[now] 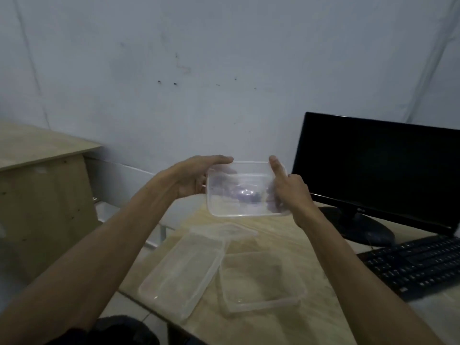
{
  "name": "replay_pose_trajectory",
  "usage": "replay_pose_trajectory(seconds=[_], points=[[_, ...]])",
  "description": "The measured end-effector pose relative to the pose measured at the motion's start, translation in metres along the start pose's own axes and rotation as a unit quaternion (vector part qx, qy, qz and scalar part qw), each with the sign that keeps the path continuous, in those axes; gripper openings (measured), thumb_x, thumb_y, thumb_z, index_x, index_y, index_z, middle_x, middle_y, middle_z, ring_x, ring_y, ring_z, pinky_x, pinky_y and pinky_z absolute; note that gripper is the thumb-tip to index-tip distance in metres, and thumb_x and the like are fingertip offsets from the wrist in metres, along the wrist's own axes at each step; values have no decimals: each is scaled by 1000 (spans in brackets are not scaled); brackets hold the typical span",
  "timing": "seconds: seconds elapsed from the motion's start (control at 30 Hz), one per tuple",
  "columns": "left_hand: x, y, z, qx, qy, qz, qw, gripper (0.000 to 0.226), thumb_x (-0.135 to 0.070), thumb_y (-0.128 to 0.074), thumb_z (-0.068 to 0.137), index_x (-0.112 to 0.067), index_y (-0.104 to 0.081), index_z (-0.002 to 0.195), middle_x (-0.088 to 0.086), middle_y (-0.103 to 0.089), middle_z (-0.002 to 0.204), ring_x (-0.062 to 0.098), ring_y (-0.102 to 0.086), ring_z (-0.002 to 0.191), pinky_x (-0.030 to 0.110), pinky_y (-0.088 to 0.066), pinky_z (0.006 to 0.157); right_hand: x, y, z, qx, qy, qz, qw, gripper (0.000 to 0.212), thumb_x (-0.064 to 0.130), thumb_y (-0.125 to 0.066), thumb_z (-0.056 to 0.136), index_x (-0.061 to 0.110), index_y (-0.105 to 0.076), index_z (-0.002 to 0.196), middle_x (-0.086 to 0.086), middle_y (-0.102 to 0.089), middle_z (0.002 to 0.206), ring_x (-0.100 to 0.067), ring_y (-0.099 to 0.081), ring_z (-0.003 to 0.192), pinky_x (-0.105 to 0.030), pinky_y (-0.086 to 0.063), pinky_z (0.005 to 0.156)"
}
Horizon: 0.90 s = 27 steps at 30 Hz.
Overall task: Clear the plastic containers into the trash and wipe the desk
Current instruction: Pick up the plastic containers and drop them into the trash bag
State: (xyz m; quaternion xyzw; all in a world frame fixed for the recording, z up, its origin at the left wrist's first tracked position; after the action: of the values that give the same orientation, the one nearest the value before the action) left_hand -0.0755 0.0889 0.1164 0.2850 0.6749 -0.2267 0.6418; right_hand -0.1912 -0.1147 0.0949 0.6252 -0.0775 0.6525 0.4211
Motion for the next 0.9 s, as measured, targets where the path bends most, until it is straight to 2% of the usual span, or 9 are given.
replay_pose_trajectory(seconds=[0.1, 0.2, 0.27, 0.4, 0.5, 0.6, 0.7, 0.8, 0.9], points=[[1, 30, -21, -30, -25, 11, 999, 53, -32, -79, 82, 9, -72, 115, 28, -73, 113, 43, -69, 112, 50, -57, 99, 19, -29, -1, 40, 27, -14, 999, 91, 87, -35, 87, 8, -71, 61, -9, -70, 57, -26, -71, 66, -41, -57, 84], [8, 62, -43, -48, -26, 0, 999, 53, -30, -75, 82, 9, -69, 118, 29, -73, 113, 38, -73, 105, 41, -63, 85, 42, -60, -6, 73, 59, -16, 995, 87, 81, -38, 91, 6, -73, 66, -7, -70, 55, -23, -70, 57, -30, -53, 67], [17, 87, -61, -38, 0, 4, 999, 50, -29, -72, 87, 4, -67, 124, 25, -73, 118, 35, -72, 110, 42, -62, 88, 58, -87, -14, 110, 90, -16, 990, 85, 80, -40, 91, 4, -75, 73, -6, -72, 57, -19, -71, 52, -24, -50, 58], [36, 124, -98, -31, 35, 115, 992, 59, -43, -76, 81, -5, -69, 126, 15, -75, 118, 30, -72, 112, 45, -55, 100, 91, -151, -39, 216, 191, -22, 957, 70, 73, -50, 92, 8, -74, 81, -6, -74, 63, -16, -72, 57, -29, -60, 60], [51, 146, -120, -35, 41, 156, 986, 41, -22, -75, 90, -5, -69, 127, 14, -75, 119, 27, -72, 113, 40, -58, 97, 116, -201, -61, 270, 277, -56, 920, 56, 68, -56, 92, 15, -72, 81, -3, -73, 68, -9, -69, 58, -30, -55, 61], [79, 184, -142, -80, 51, 143, 985, 36, -8, -72, 90, -5, -69, 127, 11, -75, 120, 23, -72, 112, 35, -61, 92, 124, -248, -76, 328, 297, -131, 887, 54, 71, -59, 88, 21, -68, 108, 2, -73, 97, -11, -68, 82, -30, -49, 69], [133, 221, -160, -130, 88, 74, 985, 46, -4, -78, 83, -4, -68, 128, 18, -70, 126, 30, -68, 119, 47, -58, 99, 115, -288, -87, 391, 282, -204, 852, 72, 69, -66, 84, 23, -54, 138, -2, -66, 126, -21, -63, 108, -35, -50, 87], [194, 244, -176, -187, 127, -4, 974, 50, 4, -77, 82, -3, -65, 130, 21, -65, 132, 37, -63, 124, 55, -56, 99, 102, -320, -106, 429, 264, -255, 825, 74, 56, -70, 89, 19, -44, 148, -8, -56, 145, -26, -57, 124, -37, -47, 96], [248, 259, -187, -250, 134, -68, 957, 52, 9, -71, 83, -13, -64, 130, 20, -67, 127, 32, -67, 116, 58, -57, 95, 95, -349, -129, 440, 255, -259, 821, 65, 48, -68, 94, 16, -45, 146, -10, -56, 144, -28, -55, 126, -38, -46, 97]])
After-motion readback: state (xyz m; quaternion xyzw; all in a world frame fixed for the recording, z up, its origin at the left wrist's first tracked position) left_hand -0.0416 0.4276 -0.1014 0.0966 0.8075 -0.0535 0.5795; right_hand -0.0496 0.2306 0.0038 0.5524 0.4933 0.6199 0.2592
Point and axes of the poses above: each hand's wrist, its own z-axis towards the middle knuckle, its own y-axis out of the back of the hand, x = y × z, the point moved 4 cm from there along z, towards the middle knuckle
